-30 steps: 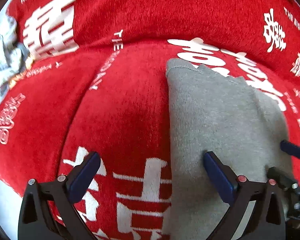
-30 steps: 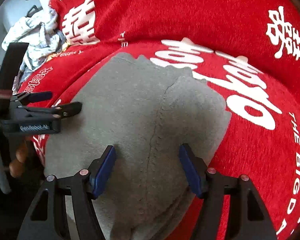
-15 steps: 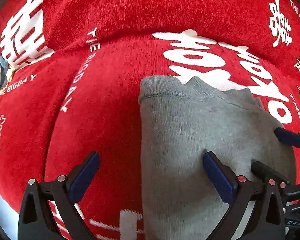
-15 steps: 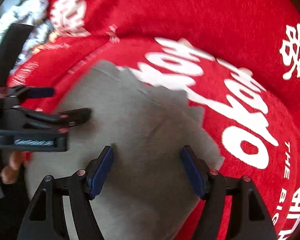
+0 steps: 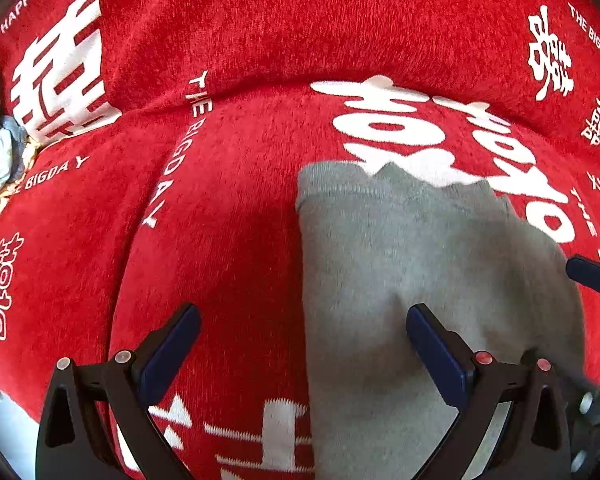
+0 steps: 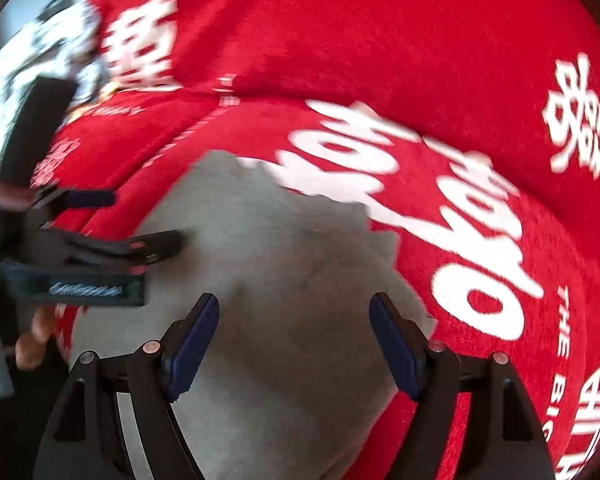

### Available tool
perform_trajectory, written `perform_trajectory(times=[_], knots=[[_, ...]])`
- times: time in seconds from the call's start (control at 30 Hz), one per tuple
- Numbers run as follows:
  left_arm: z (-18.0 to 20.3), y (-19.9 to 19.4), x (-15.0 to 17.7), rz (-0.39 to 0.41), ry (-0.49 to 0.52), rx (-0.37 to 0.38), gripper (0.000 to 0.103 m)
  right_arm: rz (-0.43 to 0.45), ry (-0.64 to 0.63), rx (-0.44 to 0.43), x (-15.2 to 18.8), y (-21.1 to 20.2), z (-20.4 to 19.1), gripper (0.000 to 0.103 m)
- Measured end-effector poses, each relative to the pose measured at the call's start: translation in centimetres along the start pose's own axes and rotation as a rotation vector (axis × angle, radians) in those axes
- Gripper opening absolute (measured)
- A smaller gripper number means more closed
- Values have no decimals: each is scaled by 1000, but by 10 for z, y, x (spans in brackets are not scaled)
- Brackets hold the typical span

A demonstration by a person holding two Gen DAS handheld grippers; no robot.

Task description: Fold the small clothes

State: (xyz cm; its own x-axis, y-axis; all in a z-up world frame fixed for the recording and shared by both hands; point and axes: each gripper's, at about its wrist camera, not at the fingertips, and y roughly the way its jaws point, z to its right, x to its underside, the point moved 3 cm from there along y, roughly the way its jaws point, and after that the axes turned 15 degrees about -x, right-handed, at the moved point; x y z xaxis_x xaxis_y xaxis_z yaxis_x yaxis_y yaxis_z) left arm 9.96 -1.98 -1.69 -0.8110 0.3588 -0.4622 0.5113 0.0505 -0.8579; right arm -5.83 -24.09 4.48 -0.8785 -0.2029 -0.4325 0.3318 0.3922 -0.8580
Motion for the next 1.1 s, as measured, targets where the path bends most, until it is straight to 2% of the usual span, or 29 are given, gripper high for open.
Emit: perform_trajectory(times=[0.07,0.17,0.27,0.37,0.4,0.47,0.57,0.67,0.73,0.83,0.93,1.03,1.07,1.1], knots=[[-1,1,5,-5,0,-2,103,-25,-57,-12,8,6,-10,80],[-5,3,10,-12,-15,20,103,-66,-67,-5,26,18,-6,80],[-13,1,12,-15,-13,40,103,-30,-51,-22,40,8,4,80],[-27,-13,15,19,1,5,103,-65,-62,36,56,-3,13,81],[-32,-20,17,32,0,-6,103,-72,-47,32,62,-9,16,82],[-39,-33,25,46,1,19,103,-57,15,11,70,-24,20,82],[-39,-56,52,58,23,66,103,-26,32,40,82,-52,20,82],[-29,-70,80,64,79,100,103,24,45,-81,95,-74,4,82],[-22,-75,102,75,137,93,103,16,40,-171,105,-73,-13,82],[-17,-78,132,79,224,82,103,-24,-14,-210,118,-58,-36,81],[-11,-81,153,76,289,111,103,-58,-28,-224,124,-37,-45,71],[2,-77,160,70,321,126,103,-43,21,-240,123,-29,-37,55],[7,-74,159,70,326,125,103,-34,54,-257,123,-28,-30,48],[12,-73,158,68,327,125,103,-26,77,-268,123,-29,-25,36]])
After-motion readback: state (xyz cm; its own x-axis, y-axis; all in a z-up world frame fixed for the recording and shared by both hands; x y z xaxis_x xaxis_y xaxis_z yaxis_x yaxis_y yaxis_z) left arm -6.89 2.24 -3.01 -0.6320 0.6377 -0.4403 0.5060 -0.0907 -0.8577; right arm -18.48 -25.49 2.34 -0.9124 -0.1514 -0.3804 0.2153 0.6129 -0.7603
